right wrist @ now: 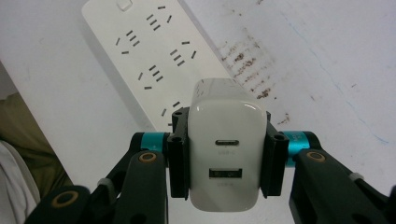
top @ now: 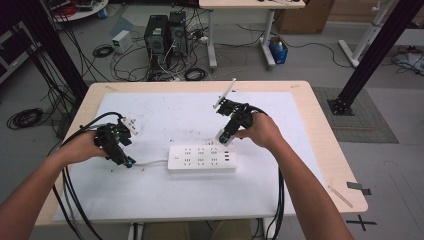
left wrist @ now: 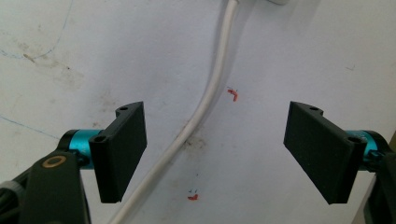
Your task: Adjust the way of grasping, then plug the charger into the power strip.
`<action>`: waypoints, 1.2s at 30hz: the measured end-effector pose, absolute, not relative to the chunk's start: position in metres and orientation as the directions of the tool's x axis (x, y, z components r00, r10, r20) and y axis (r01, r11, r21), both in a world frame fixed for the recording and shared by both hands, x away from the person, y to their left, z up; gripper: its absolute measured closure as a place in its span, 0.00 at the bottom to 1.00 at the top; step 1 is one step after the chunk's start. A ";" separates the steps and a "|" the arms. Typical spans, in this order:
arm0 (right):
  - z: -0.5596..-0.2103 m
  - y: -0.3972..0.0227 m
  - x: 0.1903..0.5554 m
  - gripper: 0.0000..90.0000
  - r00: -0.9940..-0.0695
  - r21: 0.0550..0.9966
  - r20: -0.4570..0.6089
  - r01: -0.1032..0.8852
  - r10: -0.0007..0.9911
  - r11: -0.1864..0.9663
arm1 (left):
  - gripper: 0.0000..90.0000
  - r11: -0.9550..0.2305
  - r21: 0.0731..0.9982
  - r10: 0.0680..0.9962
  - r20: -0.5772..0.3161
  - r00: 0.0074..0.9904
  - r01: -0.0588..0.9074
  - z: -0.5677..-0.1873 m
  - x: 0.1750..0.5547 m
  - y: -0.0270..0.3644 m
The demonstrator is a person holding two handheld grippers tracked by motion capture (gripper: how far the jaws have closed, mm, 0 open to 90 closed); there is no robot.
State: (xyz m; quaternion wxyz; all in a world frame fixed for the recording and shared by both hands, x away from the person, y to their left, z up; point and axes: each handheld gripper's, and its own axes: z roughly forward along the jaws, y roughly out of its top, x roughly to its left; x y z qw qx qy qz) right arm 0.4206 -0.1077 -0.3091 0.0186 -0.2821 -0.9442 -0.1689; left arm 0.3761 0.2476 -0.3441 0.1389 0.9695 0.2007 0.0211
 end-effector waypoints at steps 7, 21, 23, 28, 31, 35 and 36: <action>-0.306 -0.104 0.422 0.69 -0.845 0.295 0.150 0.534 0.514 0.792 | 0.24 -0.881 0.277 0.395 -0.014 0.919 0.383 -0.344 0.380 0.251; -0.300 -0.097 0.420 0.69 -0.861 0.276 0.098 0.505 0.499 0.818 | 0.24 -0.875 0.287 0.401 -0.019 0.916 0.389 -0.343 0.375 0.252; -0.300 -0.095 0.420 0.69 -0.868 0.279 0.104 0.495 0.486 0.823 | 0.24 -0.873 0.288 0.404 -0.021 0.914 0.393 -0.342 0.375 0.253; -0.303 -0.088 0.420 0.69 -0.900 0.260 0.042 0.430 0.435 0.865 | 0.24 -0.867 0.293 0.416 -0.022 0.909 0.404 -0.344 0.376 0.254; -0.308 -0.082 0.420 0.69 -0.915 0.245 0.031 0.397 0.402 0.884 | 0.24 -0.872 0.284 0.409 -0.023 0.912 0.398 -0.345 0.376 0.253; -0.318 -0.073 0.421 0.69 -0.938 0.215 0.014 0.341 0.346 0.915 | 0.24 -0.874 0.282 0.405 -0.028 0.914 0.396 -0.346 0.377 0.251; -0.320 -0.070 0.422 0.69 -0.946 0.197 0.008 0.321 0.325 0.926 | 0.24 -0.876 0.281 0.401 -0.024 0.916 0.391 -0.346 0.378 0.251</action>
